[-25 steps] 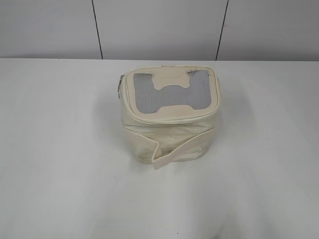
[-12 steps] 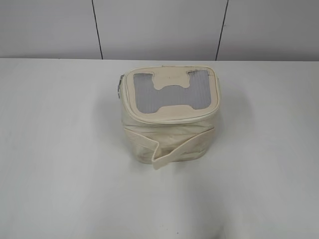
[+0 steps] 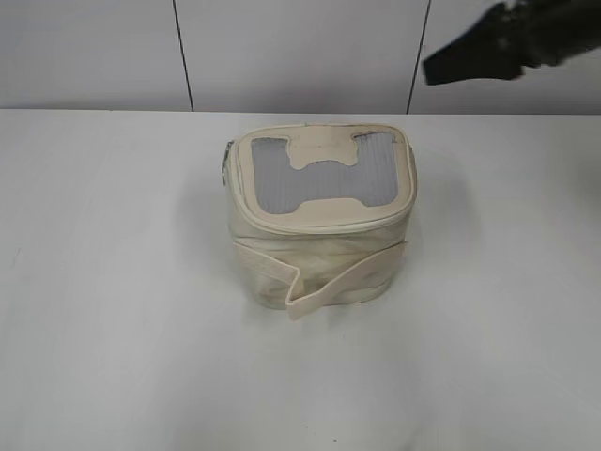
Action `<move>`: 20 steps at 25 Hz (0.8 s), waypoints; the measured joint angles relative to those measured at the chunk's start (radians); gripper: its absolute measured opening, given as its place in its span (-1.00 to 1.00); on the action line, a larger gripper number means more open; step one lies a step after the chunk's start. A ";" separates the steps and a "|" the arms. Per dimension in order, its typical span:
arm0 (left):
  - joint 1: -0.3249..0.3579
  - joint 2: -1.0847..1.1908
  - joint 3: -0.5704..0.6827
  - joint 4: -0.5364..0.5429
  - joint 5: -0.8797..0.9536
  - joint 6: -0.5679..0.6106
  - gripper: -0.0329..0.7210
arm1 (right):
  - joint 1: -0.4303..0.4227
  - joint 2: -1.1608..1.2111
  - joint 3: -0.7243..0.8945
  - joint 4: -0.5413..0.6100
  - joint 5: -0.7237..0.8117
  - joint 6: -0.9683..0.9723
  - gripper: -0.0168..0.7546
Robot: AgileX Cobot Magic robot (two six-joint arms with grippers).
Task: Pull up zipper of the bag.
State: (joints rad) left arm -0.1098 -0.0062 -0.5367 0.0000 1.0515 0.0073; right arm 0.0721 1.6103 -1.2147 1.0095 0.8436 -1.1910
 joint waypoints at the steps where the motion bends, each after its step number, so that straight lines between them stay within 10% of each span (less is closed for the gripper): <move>1: 0.000 0.000 0.000 0.000 0.000 0.000 -0.27 | 0.027 0.096 -0.095 0.004 0.051 -0.007 0.27; 10: 0.000 0.000 0.000 0.000 0.000 0.000 -0.27 | 0.234 0.667 -0.838 -0.116 0.340 0.155 0.27; 20: 0.000 0.063 -0.002 -0.006 0.004 0.000 -0.27 | 0.288 0.811 -1.005 -0.192 0.359 0.214 0.17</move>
State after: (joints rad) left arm -0.1098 0.0565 -0.5382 -0.0059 1.0550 0.0073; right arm 0.3598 2.4214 -2.2192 0.8175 1.2030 -0.9766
